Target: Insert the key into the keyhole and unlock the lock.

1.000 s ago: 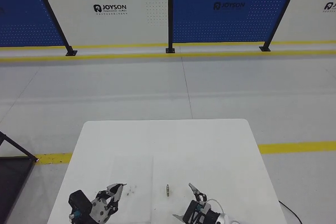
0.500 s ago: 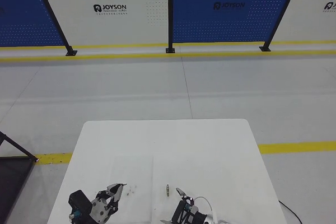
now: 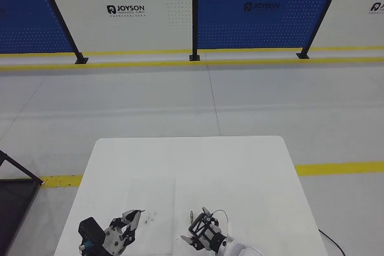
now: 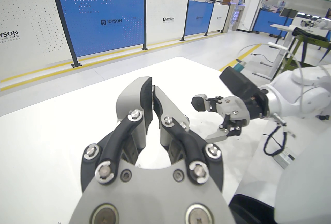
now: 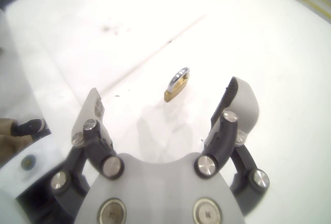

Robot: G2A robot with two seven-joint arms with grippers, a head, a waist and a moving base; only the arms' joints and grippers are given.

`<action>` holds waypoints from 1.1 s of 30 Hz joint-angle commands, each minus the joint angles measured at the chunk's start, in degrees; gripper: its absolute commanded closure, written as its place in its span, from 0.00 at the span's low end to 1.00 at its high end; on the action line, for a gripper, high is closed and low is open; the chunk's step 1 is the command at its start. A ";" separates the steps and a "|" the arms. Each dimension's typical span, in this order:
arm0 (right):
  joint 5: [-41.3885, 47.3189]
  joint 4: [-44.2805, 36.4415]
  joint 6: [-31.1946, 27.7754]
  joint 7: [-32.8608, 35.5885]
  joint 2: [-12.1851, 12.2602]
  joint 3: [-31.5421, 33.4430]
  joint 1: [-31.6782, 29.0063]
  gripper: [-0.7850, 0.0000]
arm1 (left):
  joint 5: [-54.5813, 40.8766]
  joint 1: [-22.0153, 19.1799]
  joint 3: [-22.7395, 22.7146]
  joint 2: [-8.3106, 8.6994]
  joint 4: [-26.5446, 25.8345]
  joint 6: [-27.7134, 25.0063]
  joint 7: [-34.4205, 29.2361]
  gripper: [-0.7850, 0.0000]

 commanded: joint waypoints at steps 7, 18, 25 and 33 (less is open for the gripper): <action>-1.79 3.72 10.38 3.90 -1.89 -4.37 3.68 0.14 | 0.00 0.00 0.00 0.00 0.00 0.00 0.00 1.00; -1.26 6.50 12.45 4.73 -2.85 -6.24 5.41 0.44 | 0.00 0.00 0.00 0.00 0.00 0.00 0.00 1.00; -0.30 7.55 12.17 3.46 -3.16 -6.54 6.02 0.68 | 0.00 0.00 0.00 0.00 0.00 0.00 0.00 1.00; 2.06 7.41 9.51 0.28 -3.00 -5.48 5.94 1.00 | 0.00 0.00 0.00 0.00 0.00 0.00 0.00 1.00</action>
